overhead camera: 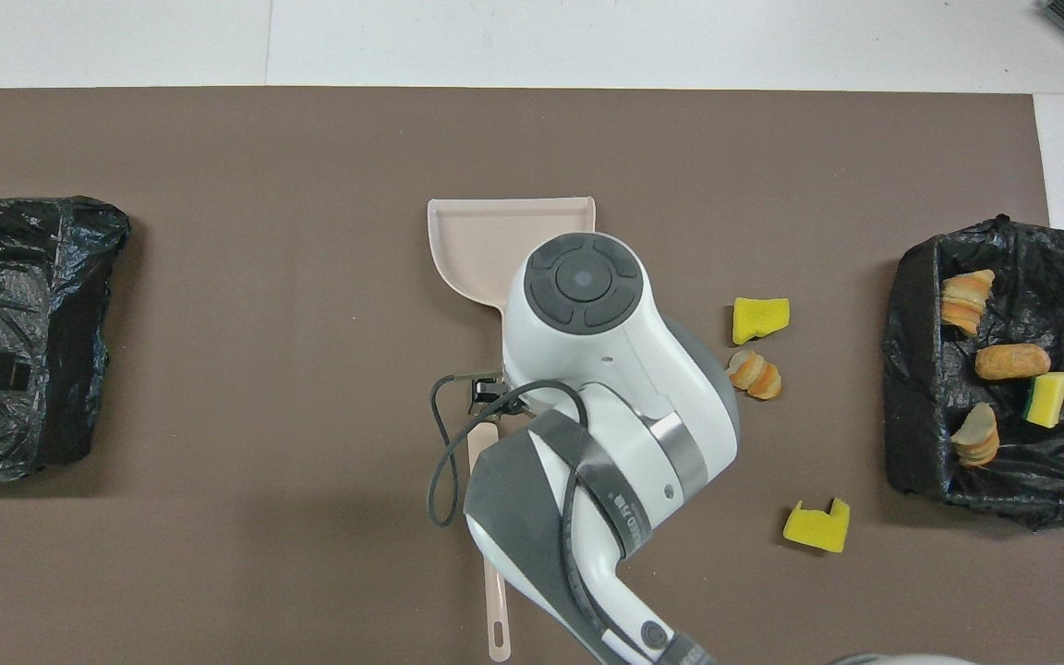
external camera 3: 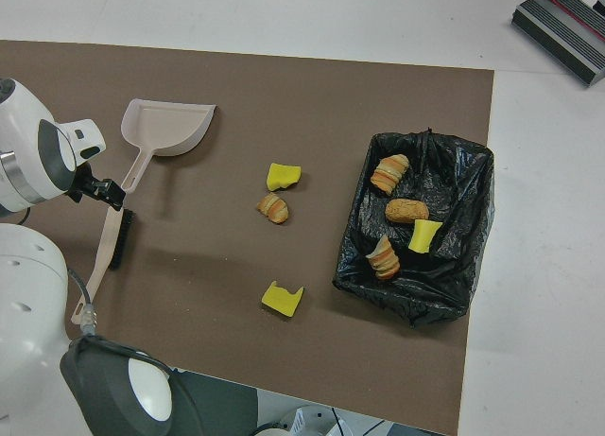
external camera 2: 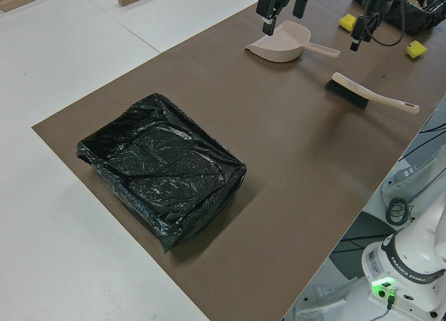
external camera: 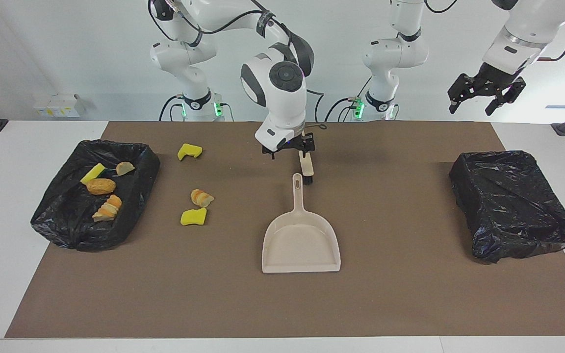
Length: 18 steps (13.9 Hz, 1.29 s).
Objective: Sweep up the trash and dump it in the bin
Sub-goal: 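Carry the dustpan with the right gripper back to the table center, then set the dustpan down and open the right gripper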
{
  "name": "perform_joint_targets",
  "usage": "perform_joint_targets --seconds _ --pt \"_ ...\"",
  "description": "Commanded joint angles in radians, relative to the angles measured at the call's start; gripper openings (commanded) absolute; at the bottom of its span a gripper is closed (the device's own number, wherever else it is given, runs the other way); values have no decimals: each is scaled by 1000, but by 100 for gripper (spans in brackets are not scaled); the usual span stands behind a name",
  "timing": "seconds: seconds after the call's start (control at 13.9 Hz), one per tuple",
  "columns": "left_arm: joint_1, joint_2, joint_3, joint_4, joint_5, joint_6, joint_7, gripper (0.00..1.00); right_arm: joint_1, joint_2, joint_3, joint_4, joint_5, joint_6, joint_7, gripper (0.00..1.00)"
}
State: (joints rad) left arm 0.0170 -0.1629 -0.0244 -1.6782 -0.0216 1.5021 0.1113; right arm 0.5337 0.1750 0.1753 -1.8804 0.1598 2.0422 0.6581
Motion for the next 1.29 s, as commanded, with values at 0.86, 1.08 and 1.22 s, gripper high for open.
perform_joint_targets --seconds 0.86,1.08,1.22 --pt "8 -3 -6 11 19 -8 -2 100 199 -134 -2 -382 106 211 175 91" --pt "8 -3 -6 9 19 -8 -2 100 204 -127 -2 -381 107 201 167 77" --pt "8 -3 -6 9 19 -8 -2 100 204 -126 -2 -379 107 194 164 51"
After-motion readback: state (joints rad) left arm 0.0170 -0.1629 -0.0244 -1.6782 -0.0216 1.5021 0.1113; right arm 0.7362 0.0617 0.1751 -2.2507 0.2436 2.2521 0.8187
